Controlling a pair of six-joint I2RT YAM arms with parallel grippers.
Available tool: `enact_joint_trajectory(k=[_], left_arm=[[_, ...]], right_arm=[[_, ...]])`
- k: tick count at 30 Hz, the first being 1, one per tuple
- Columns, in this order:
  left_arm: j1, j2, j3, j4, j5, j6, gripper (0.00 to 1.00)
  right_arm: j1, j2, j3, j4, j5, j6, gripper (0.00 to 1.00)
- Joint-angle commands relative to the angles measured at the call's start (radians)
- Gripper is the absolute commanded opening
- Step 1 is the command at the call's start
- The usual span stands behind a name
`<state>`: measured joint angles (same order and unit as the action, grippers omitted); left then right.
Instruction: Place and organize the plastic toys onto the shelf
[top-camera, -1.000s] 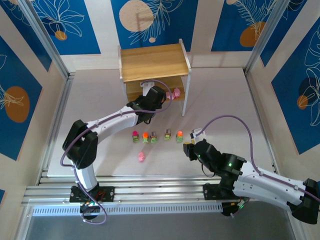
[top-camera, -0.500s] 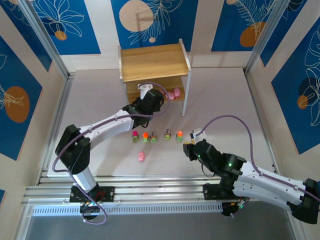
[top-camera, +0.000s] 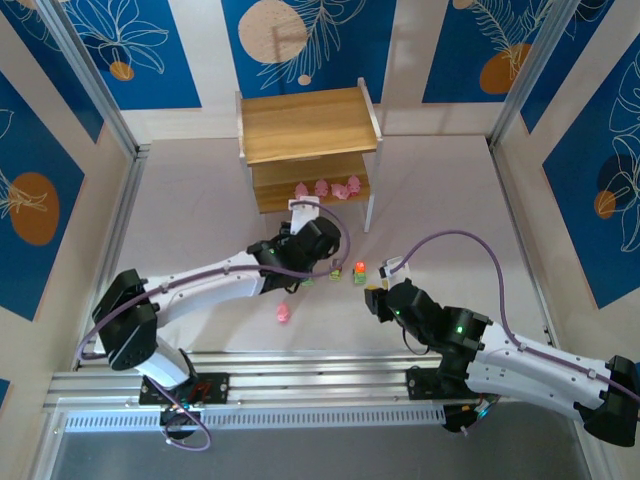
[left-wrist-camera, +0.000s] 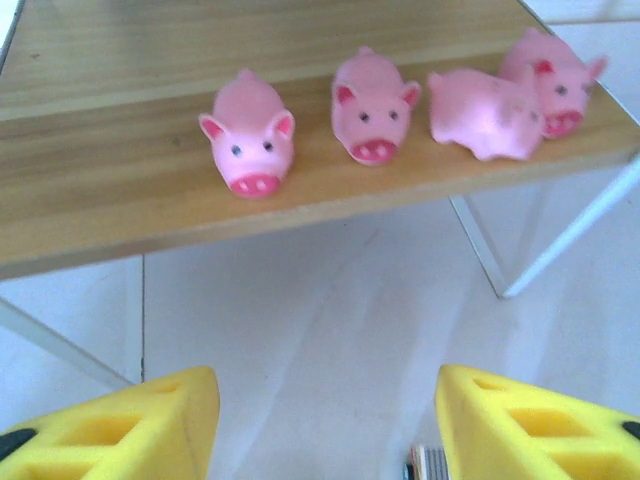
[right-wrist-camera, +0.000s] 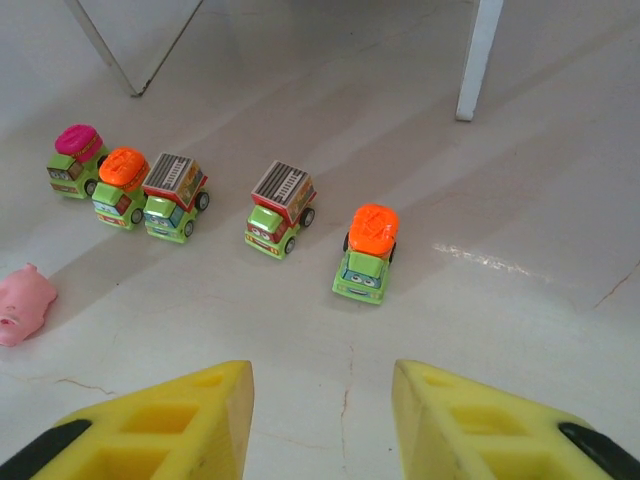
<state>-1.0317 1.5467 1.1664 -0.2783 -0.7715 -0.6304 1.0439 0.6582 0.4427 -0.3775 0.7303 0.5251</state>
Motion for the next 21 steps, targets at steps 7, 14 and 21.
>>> enact_joint_trajectory(k=[7, 14, 21], left_arm=[[-0.160, -0.098, -0.106, -0.125, -0.154, -0.112, 0.62], [-0.259, -0.111, -0.156, -0.209, -0.232, -0.196, 0.64], [-0.346, -0.106, -0.199, -0.295, -0.275, -0.317, 0.65]], right_arm=[[0.016, -0.006, -0.012, 0.024, 0.020, -0.019, 0.53], [0.030, 0.006, -0.012, 0.035, 0.021, -0.031, 0.57], [0.046, 0.019, -0.010, 0.040, 0.038, -0.034, 0.68]])
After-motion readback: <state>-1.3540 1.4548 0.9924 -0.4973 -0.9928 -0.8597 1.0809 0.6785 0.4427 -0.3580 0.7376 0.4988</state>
